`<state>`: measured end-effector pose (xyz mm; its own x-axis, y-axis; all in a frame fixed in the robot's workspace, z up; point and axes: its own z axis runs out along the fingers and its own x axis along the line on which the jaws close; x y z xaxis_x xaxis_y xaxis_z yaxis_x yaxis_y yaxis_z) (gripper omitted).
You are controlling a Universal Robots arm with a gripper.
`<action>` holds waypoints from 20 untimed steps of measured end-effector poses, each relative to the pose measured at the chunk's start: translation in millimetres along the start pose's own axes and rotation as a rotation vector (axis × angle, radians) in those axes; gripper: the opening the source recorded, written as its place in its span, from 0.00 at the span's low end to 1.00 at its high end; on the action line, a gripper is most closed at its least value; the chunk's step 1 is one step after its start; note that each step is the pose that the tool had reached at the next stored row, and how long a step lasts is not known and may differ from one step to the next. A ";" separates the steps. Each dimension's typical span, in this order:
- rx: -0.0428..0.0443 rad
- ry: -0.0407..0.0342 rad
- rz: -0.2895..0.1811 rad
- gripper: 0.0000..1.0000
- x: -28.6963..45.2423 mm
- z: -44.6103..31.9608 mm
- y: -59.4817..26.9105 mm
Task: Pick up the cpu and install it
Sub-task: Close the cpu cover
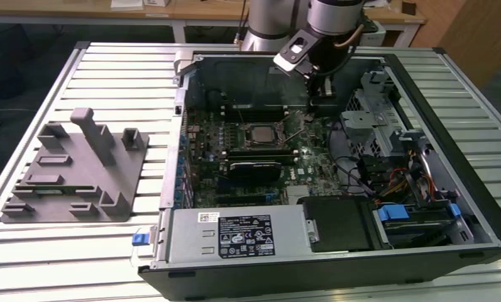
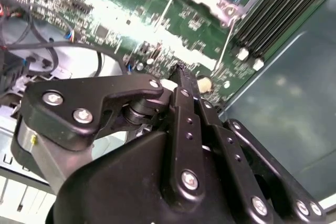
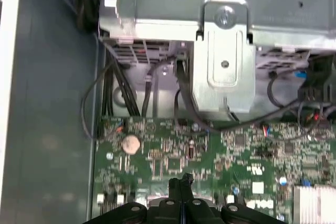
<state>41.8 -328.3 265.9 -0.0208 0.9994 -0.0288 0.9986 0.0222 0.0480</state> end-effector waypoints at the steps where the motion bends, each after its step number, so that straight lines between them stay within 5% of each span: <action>1: 0.0007 0.0000 0.000 0.11 0.0 1.0 2.4; 15: 0.0022 0.0000 0.000 0.11 0.6 25.7 7.5; 20: 0.0022 -0.0002 0.000 0.11 0.6 27.3 7.4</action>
<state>50.5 -328.3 238.9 -0.0208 0.9994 -0.0291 0.9987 0.0221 0.0458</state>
